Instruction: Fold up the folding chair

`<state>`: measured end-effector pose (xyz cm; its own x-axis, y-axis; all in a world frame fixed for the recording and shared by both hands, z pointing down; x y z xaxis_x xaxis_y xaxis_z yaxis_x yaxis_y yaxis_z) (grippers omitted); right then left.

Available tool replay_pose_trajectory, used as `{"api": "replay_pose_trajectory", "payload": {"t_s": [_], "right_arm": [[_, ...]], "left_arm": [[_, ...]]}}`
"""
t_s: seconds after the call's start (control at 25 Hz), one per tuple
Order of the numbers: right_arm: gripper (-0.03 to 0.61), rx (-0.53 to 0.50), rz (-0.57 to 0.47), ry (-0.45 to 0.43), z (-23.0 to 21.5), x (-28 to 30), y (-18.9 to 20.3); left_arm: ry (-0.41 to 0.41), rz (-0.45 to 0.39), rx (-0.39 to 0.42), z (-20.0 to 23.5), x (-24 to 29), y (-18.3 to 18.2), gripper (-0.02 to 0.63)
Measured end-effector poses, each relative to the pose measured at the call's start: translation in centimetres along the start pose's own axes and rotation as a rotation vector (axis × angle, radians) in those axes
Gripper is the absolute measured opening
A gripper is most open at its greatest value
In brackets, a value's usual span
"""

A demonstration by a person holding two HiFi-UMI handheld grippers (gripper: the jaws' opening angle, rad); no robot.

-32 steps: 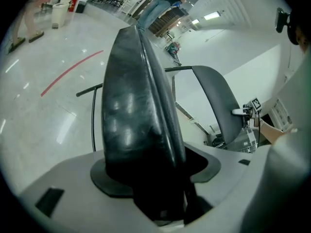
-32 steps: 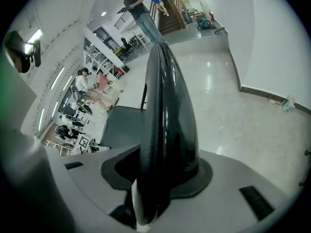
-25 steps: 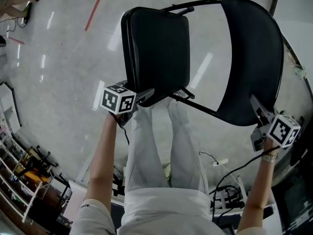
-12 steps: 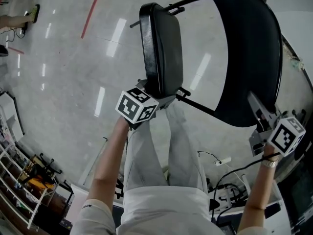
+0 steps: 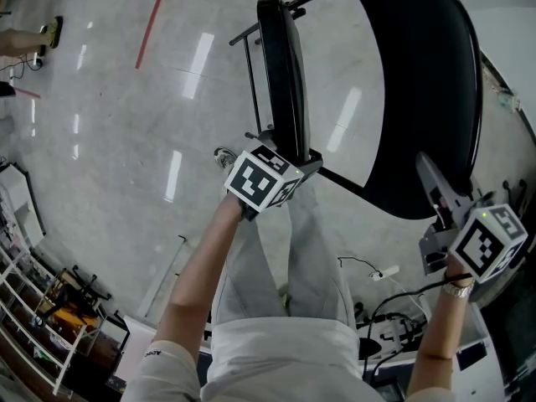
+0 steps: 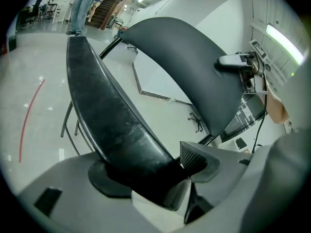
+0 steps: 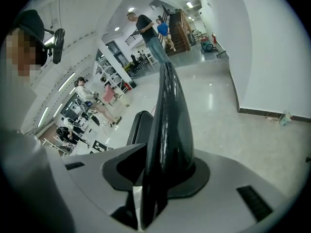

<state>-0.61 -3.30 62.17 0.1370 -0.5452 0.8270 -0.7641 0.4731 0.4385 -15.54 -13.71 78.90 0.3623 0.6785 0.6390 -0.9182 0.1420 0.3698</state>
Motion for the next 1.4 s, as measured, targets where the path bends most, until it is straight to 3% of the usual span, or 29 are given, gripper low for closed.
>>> {"api": "replay_pose_trajectory", "payload": {"t_s": [0.24, 0.84, 1.12, 1.4], "right_arm": [[0.118, -0.018, -0.003, 0.052, 1.2, -0.7, -0.1], [0.117, -0.068, -0.010, 0.134, 3.5, -2.9, -0.5], [0.117, -0.079, -0.013, 0.152, 3.9, -2.6, -0.2], [0.115, -0.086, -0.013, 0.163, 3.3, -1.8, 0.4]], "left_arm": [[-0.081, 0.025, -0.025, -1.1, 2.3, -1.5, 0.307], [-0.185, 0.053, -0.071, -4.4, 6.7, -4.3, 0.307], [-0.195, 0.081, -0.065, -4.3, 8.0, -4.4, 0.307], [-0.111, 0.079, -0.047, -4.1, 8.2, -3.8, 0.321]]}}
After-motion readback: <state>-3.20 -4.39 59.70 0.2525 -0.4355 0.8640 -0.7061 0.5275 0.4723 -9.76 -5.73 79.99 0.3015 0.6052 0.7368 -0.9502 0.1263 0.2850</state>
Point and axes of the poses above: the fingertips, and each gripper's own axes: x forward along the fingers, z to its left, y out of its underside, the point moved 2 cm from there along -x, backward along the fingers, and after that the axes turned 7 degrees about y, right-handed, at the moved point
